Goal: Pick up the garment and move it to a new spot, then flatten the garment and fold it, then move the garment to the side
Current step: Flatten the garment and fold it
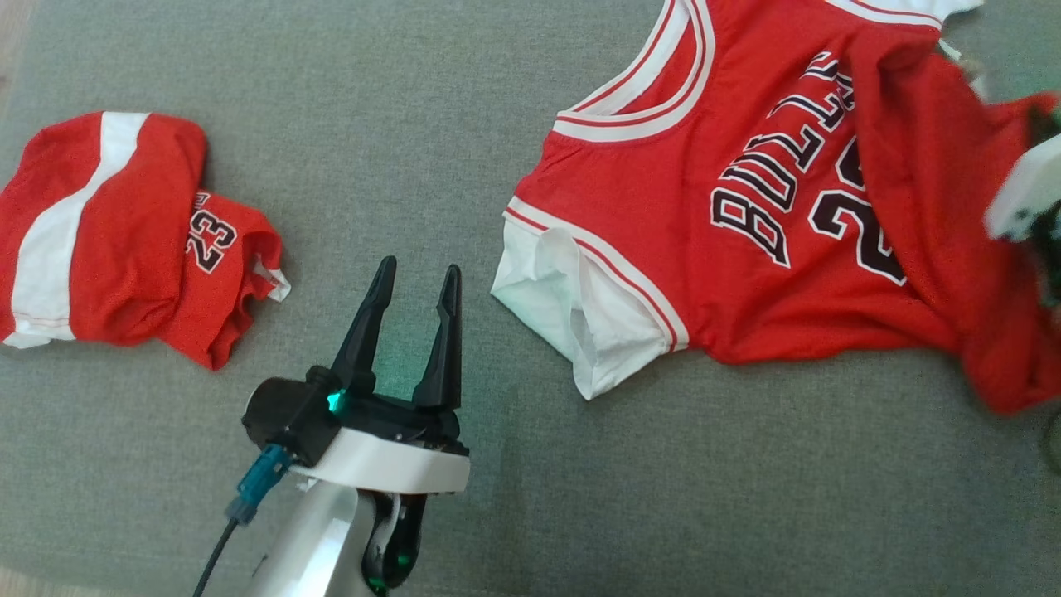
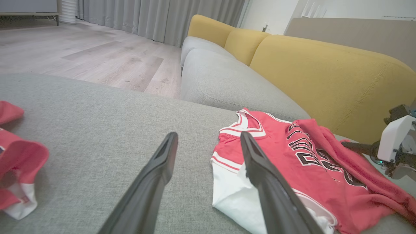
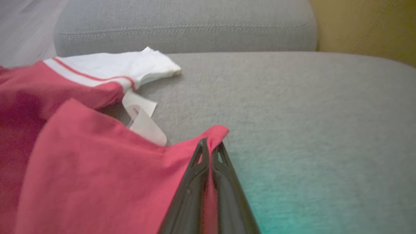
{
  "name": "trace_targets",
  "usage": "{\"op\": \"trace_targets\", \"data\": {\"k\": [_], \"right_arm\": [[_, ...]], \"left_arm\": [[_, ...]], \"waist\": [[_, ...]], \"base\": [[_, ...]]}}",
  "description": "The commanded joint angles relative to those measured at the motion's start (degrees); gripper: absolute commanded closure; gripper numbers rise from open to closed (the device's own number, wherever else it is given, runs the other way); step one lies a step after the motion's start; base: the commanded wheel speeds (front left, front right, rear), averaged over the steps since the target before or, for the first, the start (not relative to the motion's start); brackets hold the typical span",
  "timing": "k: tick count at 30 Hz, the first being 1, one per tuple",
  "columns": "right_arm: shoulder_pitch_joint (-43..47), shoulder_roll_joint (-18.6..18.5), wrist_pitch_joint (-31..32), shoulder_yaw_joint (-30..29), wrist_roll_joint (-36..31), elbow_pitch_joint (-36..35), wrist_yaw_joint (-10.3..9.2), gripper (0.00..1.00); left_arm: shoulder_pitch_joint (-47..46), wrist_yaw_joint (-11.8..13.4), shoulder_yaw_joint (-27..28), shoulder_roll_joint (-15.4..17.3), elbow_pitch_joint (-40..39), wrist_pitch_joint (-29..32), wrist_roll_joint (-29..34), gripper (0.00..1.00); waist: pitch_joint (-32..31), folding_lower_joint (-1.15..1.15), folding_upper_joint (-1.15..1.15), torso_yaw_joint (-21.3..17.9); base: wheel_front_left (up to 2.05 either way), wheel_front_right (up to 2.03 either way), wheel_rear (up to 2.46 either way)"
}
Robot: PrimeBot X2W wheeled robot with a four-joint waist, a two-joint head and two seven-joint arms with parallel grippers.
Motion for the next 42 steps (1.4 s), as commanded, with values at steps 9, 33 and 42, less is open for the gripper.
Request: {"op": "trace_targets", "data": {"k": [9, 33, 42], "right_arm": [[-12.63, -8.08, -2.16, 2.36, -3.96, -1.37, 0.37, 1.0], [-29.94, -10.16, -9.74, -0.36, -18.68, -0.96, 0.37, 1.0], [-31.11, -9.58, -12.86, -4.6, -21.76, -0.03, 0.37, 1.0]], "left_arm": [[-2.44, 0.02, 0.92, 0.2, -2.16, -0.46, -0.26, 0.0], [-4.05, -0.01, -0.9, 0.2, -2.77, -0.46, -2.01, 0.0], [-3.42, 0.09, -1.68, 0.2, -2.27, -0.46, -1.67, 0.0]], "waist": [[2.45, 0.0, 0.0, 0.89], [7.63, 0.0, 0.0, 6.17], [7.44, 0.0, 0.0, 7.71]], "base": [[0.0, 0.0, 0.0], [0.0, 0.0, 0.0], [0.0, 0.0, 0.0]]}}
